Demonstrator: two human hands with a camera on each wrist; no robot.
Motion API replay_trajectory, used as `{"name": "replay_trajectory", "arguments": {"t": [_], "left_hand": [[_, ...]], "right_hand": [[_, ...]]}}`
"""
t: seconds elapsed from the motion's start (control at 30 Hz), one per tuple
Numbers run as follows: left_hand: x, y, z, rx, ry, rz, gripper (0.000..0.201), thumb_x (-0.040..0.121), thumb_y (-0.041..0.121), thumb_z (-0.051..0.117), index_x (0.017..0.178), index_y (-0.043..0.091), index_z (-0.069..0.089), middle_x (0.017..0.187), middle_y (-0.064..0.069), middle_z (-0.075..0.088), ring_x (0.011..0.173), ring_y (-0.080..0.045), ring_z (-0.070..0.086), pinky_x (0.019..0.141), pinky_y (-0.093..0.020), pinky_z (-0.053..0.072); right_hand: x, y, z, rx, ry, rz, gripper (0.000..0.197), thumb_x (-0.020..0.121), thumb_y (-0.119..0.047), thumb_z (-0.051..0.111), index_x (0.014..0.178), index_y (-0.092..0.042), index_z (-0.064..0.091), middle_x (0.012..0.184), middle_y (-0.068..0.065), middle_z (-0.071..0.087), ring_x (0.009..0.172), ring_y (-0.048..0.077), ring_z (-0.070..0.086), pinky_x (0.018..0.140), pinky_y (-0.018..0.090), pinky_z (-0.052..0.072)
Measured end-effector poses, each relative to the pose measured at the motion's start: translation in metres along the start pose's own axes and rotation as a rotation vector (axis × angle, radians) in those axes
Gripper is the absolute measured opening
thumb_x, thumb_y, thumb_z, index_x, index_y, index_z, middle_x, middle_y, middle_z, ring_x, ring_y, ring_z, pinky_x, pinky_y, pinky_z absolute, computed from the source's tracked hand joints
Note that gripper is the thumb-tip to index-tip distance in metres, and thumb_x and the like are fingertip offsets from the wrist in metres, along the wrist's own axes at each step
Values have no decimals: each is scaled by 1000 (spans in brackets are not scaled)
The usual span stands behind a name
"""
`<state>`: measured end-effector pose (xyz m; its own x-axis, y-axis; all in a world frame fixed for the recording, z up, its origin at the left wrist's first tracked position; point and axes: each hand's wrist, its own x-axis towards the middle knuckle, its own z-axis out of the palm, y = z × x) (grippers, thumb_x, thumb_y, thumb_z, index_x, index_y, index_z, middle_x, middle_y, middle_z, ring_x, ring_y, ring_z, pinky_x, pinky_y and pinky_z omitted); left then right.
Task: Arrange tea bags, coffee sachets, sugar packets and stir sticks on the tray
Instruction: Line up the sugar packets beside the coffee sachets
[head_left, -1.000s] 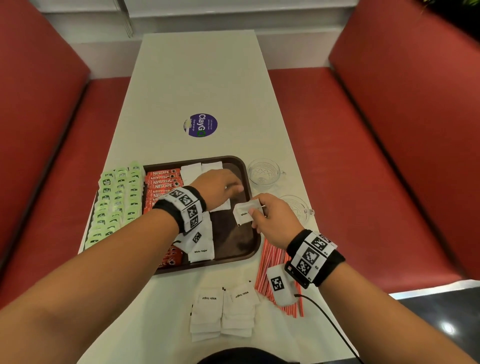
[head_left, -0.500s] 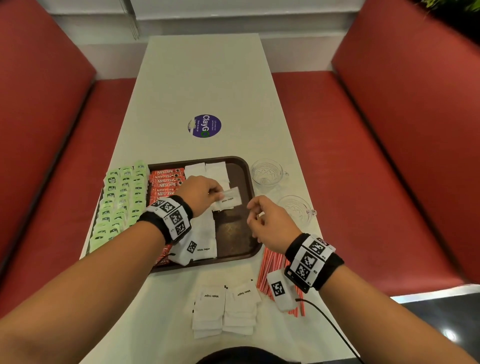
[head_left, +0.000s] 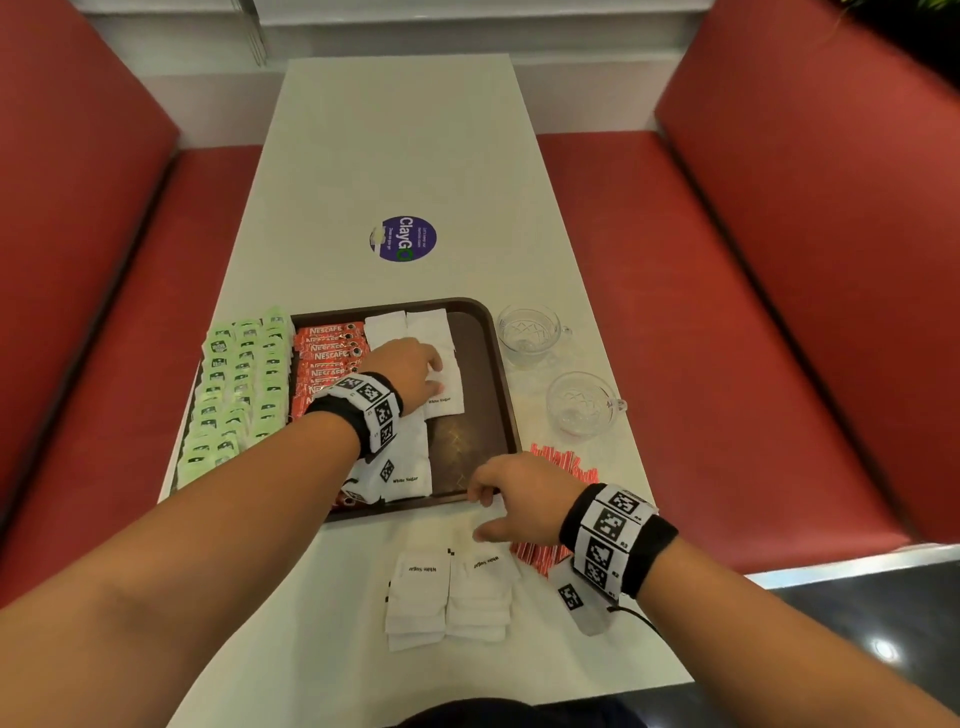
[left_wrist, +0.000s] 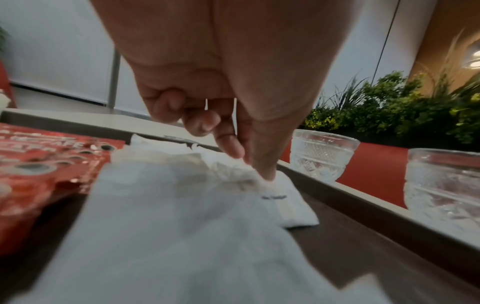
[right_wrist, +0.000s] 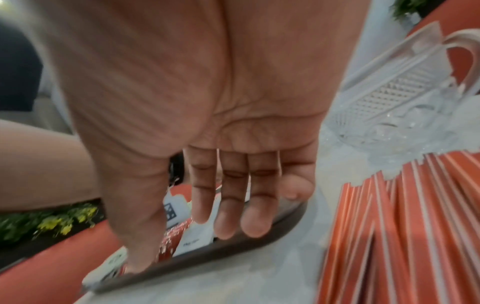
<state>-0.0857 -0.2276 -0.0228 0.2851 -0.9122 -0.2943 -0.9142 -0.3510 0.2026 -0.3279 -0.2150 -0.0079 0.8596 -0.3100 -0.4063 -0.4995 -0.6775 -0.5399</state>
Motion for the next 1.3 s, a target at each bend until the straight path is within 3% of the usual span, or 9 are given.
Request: {"name": "replay_trajectory", "arguments": {"t": [0.2, 0.4, 0.53, 0.63, 0.73, 0.87, 1.0, 1.2, 1.3], "left_hand": [[-2, 19, 11, 69, -74, 112, 28, 92, 30, 66, 120, 25, 65, 120, -4, 56, 111, -23, 56, 97, -35, 46], [-22, 25, 7, 163, -15, 102, 32, 96, 43, 55, 126, 33, 61, 127, 2, 59, 119, -24, 52, 102, -44, 40], [-68, 29, -6, 67, 19, 187, 26, 95, 44, 57, 116, 33, 65, 115, 7, 63, 110, -19, 55, 97, -40, 42], [-110, 27, -1, -16, -77, 255, 17, 93, 39, 63, 106, 31, 70, 106, 11, 66, 101, -13, 59, 89, -32, 46], [-140, 17, 15, 24, -176, 287, 21, 89, 42, 67, 106, 29, 71, 107, 11, 68, 102, -12, 59, 84, -28, 45], [-165, 10, 39, 87, -249, 271, 36, 85, 49, 70, 117, 32, 67, 114, 10, 65, 107, -14, 55, 82, -27, 39], [-177, 9, 59, 76, -265, 246, 48, 84, 49, 71, 126, 28, 60, 120, 6, 59, 110, -17, 51, 92, -32, 43], [-178, 13, 66, 38, -279, 197, 50, 85, 39, 73, 130, 25, 56, 120, 2, 60, 110, -19, 55, 94, -35, 47], [-177, 14, 66, 32, -295, 178, 46, 86, 36, 73, 127, 22, 58, 119, 1, 63, 107, -20, 59, 89, -32, 48]], "right_hand": [[-1, -10, 17, -187, -105, 10, 50, 82, -48, 76, 122, -20, 63, 111, -2, 62, 97, 18, 58, 86, 36, 52], [-1, -11, 28, -244, -149, 57, 55, 81, -49, 76, 125, -19, 62, 118, 1, 61, 102, 23, 60, 88, 40, 54], [-1, -15, 27, -242, -171, 64, 60, 79, -54, 77, 124, -18, 63, 115, 1, 63, 100, 23, 61, 87, 41, 55], [-1, -19, 30, -251, -182, 70, 60, 77, -49, 80, 126, -20, 62, 114, 0, 66, 101, 23, 62, 87, 39, 55], [0, -21, 34, -233, -178, 85, 60, 76, -45, 83, 126, -21, 61, 115, 0, 67, 102, 24, 63, 88, 39, 54], [-1, -21, 36, -224, -157, 105, 54, 77, -43, 82, 122, -20, 63, 113, -1, 66, 95, 21, 59, 79, 32, 49], [-6, -25, 37, -249, -160, 104, 42, 83, -40, 77, 116, -16, 64, 97, 1, 62, 88, 22, 57, 73, 30, 43], [-9, -27, 35, -240, -110, 88, 35, 86, -38, 75, 112, -16, 64, 89, -4, 54, 85, 19, 52, 72, 30, 39], [-12, -27, 31, -196, -75, 85, 24, 86, -36, 75, 99, -21, 62, 90, -4, 55, 87, 18, 52, 73, 29, 39]]}}
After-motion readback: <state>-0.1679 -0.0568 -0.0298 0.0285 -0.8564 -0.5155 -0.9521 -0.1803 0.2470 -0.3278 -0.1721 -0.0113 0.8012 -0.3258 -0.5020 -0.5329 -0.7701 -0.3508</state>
